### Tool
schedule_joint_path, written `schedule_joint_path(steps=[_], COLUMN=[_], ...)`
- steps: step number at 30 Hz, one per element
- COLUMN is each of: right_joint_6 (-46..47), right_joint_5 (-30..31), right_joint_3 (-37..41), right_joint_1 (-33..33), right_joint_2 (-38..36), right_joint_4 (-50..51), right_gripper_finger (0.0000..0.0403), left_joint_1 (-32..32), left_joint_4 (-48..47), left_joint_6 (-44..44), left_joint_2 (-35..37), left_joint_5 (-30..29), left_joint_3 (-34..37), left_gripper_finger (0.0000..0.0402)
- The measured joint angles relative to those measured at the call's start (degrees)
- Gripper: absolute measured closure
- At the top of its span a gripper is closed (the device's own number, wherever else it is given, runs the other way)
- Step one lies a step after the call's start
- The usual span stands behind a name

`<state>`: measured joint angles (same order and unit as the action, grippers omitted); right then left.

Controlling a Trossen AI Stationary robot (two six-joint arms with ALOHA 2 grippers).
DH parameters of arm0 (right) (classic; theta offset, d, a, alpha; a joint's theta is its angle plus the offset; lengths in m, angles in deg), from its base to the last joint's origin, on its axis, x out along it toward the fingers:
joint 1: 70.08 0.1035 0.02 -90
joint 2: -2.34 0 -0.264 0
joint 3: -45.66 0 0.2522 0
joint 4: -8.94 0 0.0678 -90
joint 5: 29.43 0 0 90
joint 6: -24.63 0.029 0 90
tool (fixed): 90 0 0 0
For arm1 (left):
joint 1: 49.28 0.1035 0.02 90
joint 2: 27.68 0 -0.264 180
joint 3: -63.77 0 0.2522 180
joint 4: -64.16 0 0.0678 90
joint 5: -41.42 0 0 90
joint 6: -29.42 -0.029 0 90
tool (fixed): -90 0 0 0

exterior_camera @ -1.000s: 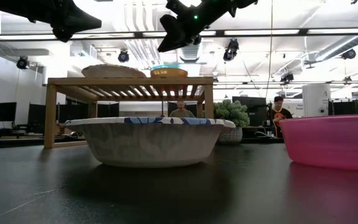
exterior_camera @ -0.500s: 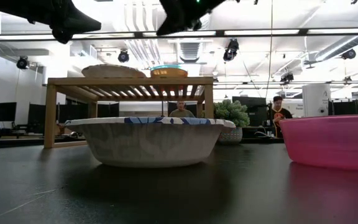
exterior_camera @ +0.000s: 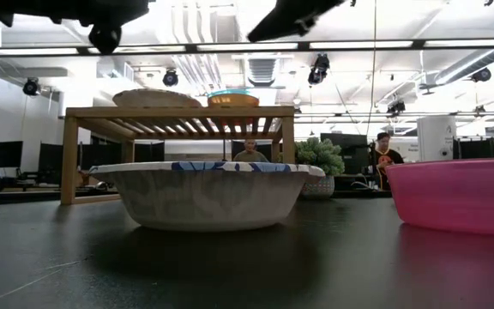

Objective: Place and stack bowls onto a shelf
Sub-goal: Stack the white patterned bowl on top of the white patterned bowl on the shelf

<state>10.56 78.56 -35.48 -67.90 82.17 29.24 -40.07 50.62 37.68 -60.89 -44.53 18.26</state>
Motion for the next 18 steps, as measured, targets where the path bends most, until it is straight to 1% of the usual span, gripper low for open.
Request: schedule_joint_path(steps=[6, 9, 13, 18], right_joint_6=[-0.3, -0.4, -0.7, -1.6], right_joint_5=[-0.9, -2.6, -3.1, -3.0], right_joint_3=[13.4, 18.8, 24.1, 26.9], right_joint_1=[1.7, 1.5, 1.6, 1.6], right_joint_2=[-8.3, -12.3, -17.5, -22.6], right_joint_4=[-9.3, -13.0, -15.0, -15.4], right_gripper_finger=[0.0394, 0.0394, 0.0394, 0.0394], left_joint_1=[-8.4, -12.2, -15.4, -17.1], left_joint_4=[7.7, 9.0, 8.4, 0.9], left_joint_6=[1.9, 3.2, 8.7, 17.8], left_joint_2=[-7.2, -10.9, -15.3, -21.6], left_joint_5=[0.0, 0.0, 0.0, -0.1], left_joint_3=[-0.1, -0.9, -2.7, -7.0], left_gripper_finger=[0.0365, 0.0365, 0.0365, 0.0365])
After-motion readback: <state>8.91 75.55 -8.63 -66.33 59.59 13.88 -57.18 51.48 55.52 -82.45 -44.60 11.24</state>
